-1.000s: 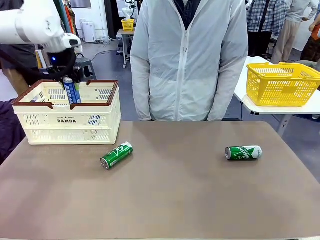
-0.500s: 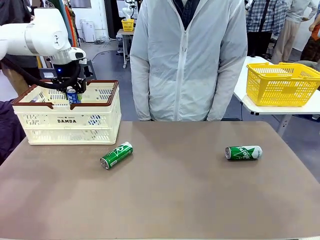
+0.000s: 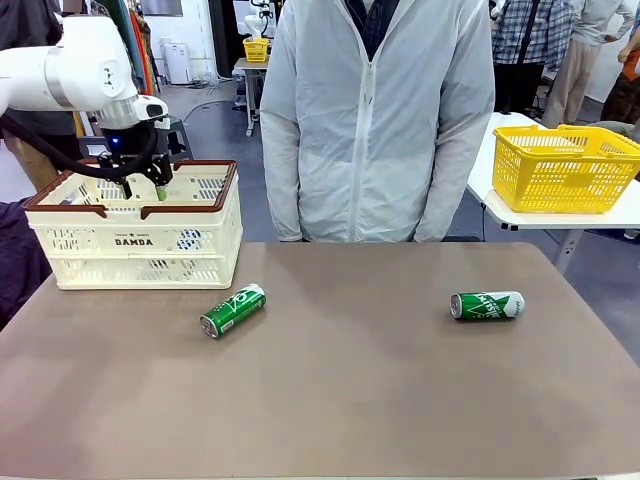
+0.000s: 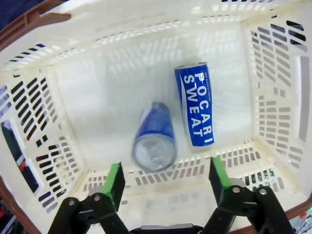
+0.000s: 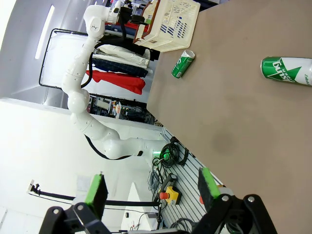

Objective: Place the drinks into the Shopping basket.
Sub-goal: Pick up one drink and place it into the Shopping basket.

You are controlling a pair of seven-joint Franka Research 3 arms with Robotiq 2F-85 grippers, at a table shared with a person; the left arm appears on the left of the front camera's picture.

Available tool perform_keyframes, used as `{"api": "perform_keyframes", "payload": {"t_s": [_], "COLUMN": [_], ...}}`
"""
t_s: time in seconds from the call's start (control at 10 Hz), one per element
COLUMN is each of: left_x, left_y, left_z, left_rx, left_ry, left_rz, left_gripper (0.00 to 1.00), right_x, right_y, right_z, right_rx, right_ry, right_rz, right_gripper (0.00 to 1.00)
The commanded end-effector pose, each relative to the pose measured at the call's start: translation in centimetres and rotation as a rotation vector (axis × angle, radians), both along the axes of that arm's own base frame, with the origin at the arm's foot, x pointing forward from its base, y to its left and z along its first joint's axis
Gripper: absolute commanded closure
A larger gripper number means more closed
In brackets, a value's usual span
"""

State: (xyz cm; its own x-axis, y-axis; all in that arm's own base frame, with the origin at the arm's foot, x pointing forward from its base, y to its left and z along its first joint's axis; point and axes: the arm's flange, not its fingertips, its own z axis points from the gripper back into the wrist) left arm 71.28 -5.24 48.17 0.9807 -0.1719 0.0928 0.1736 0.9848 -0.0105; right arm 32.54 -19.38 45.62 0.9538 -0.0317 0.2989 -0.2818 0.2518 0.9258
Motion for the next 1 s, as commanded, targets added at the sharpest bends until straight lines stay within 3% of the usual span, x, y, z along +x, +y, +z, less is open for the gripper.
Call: {"api": "perform_keyframes", "payload": {"t_s": [0.0,0.2,0.4,0.5,0.6,0.7,0.8,0.9], "left_x": [-1.0,-1.6,-4.3,-7.0,-11.5,-14.9,-20.3,-24.6], "left_y": [0.2,0.3,0.9,2.1,4.1,5.3,7.1,8.8], "left_z": [0.1,1.0,5.4,9.2,13.4,15.1,15.8,14.5], "left_rx": [-0.017,-0.031,-0.105,-0.176,-0.333,-0.435,-0.605,-0.738], "left_ry": [0.005,-0.011,-0.055,-0.067,-0.033,-0.009,0.046,0.082], "left_rz": [0.004,0.007,0.041,0.066,0.043,-0.022,-0.131,-0.188], "left_gripper": [0.00,0.00,0.00,0.00,0.00,0.00,0.00,0.00], "right_x": [-0.2,-0.2,-0.2,-0.2,-0.2,-0.2,-0.2,-0.2], "right_y": [-0.1,-0.1,-0.1,-0.1,-0.1,-0.1,-0.1,-0.1], "right_z": [0.3,0.3,0.3,0.3,0.3,0.3,0.3,0.3], "right_rx": [-0.012,-0.012,-0.012,-0.012,-0.012,-0.012,-0.012,-0.012], "right_ry": [-0.014,-0.014,-0.014,-0.014,-0.014,-0.014,-0.014,-0.014], "right_rz": [0.016,0.016,0.016,0.016,0.016,0.016,0.016,0.016], "right_gripper": [0.00,0.00,0.00,0.00,0.00,0.00,0.00,0.00]}}
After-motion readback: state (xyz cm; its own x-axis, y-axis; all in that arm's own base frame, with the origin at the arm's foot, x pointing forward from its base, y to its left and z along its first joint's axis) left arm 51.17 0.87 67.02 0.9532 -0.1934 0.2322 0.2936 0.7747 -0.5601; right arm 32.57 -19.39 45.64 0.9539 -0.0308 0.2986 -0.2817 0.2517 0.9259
